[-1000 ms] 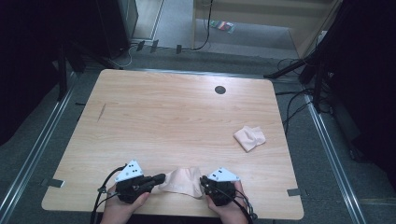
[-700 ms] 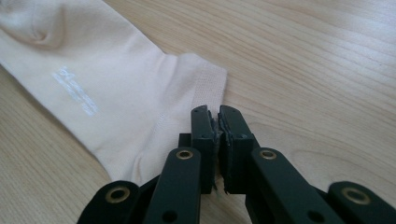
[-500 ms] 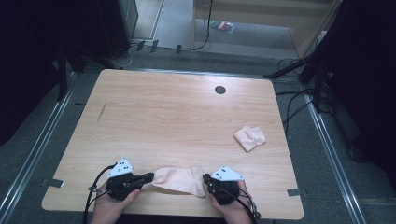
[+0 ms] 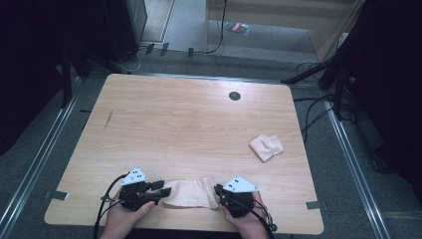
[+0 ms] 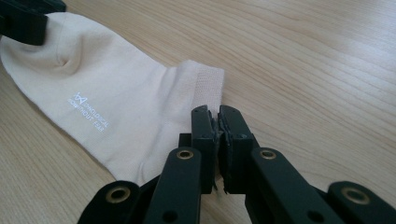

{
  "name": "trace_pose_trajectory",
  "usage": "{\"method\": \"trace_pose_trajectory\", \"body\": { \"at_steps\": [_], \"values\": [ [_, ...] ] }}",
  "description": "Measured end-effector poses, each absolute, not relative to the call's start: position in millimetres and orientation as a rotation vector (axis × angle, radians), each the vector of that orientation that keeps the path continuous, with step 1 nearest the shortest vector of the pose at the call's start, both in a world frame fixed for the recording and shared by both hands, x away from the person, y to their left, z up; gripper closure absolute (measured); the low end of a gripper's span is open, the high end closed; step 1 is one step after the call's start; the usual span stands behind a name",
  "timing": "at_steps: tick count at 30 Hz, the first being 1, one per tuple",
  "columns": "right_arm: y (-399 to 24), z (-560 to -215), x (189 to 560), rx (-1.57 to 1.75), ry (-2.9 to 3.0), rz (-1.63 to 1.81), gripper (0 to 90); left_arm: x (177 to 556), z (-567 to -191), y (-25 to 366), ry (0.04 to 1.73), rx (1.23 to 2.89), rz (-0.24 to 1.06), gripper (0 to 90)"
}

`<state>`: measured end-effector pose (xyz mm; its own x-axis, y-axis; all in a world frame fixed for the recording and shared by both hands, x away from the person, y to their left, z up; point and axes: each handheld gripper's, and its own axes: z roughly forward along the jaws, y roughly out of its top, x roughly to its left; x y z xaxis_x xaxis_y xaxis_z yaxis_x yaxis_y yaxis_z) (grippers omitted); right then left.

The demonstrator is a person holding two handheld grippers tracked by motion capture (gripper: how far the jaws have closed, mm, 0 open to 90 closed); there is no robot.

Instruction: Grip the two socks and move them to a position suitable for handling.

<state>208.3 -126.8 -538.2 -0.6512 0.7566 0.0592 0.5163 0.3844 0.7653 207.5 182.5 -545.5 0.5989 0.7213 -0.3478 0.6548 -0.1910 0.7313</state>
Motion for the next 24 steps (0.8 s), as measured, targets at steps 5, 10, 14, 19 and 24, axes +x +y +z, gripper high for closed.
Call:
{"method": "trace_pose_trajectory", "body": {
  "at_steps": [5, 10, 14, 19, 24],
  "values": [
    [-125, -539, 209, 1.095, 2.354, 1.124, 85.8, 207, -542, 180, 1.120, 1.889, 0.104, 87.3],
    [-128, -540, 211, 1.110, 2.346, 1.095, 85.9, 202, -544, 184, 1.179, 1.874, 0.125, 89.1],
    [-129, -540, 211, 1.111, 2.344, 1.102, 85.5, 198, -545, 182, 1.187, 1.888, 0.141, 87.6],
    [-130, -538, 212, 1.115, 2.327, 1.159, 65.6, 199, -545, 184, 1.168, 1.845, 0.143, 56.5],
    [-139, -532, 216, 1.149, 2.276, 1.186, 49.0, 201, -541, 193, 1.132, 1.768, 0.196, 34.9]
  ]
}}
